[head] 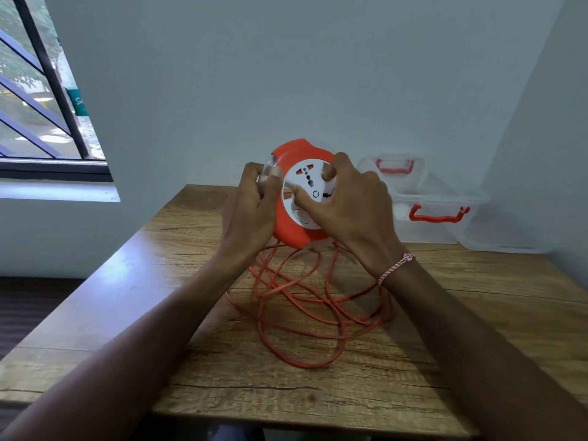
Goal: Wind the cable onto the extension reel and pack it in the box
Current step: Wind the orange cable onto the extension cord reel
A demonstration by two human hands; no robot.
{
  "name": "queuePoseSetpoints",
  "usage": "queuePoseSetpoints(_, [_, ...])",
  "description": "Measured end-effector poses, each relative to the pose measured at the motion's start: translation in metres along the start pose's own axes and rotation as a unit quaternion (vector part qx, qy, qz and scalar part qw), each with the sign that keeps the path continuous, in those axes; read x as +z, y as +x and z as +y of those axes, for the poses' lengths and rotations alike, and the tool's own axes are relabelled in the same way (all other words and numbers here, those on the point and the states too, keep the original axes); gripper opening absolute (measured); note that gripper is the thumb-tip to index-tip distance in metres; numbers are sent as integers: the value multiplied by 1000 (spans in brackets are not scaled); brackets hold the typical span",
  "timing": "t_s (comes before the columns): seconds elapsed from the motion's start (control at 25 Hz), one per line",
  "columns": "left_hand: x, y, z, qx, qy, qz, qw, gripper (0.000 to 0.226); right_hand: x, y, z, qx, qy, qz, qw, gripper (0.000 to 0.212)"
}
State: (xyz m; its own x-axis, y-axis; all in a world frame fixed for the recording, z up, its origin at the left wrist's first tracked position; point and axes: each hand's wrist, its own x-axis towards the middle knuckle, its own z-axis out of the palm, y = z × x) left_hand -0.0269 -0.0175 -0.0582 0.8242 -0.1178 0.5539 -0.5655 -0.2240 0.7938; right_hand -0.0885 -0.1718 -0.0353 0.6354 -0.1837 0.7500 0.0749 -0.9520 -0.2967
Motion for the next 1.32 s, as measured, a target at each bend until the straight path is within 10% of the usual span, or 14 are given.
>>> queuePoseSetpoints(0.28, [-8,4,-5,-15,5,8,1000,46,-21,6,21,-254,-115,-88,956,45])
queuePoseSetpoints(0.56, [-6,4,-5,-20,-5,13,1000,35,-22,10,25,-326,-193,-63,923,50])
queuePoseSetpoints(1.0, [2,-2,0,31,64,25,997,33,0,1,7,6,43,-36,998,60])
queuePoseSetpoints(1.32, [-7,5,-5,-13,12,20,1000,36,-20,7,31,-291,-134,-108,941,52])
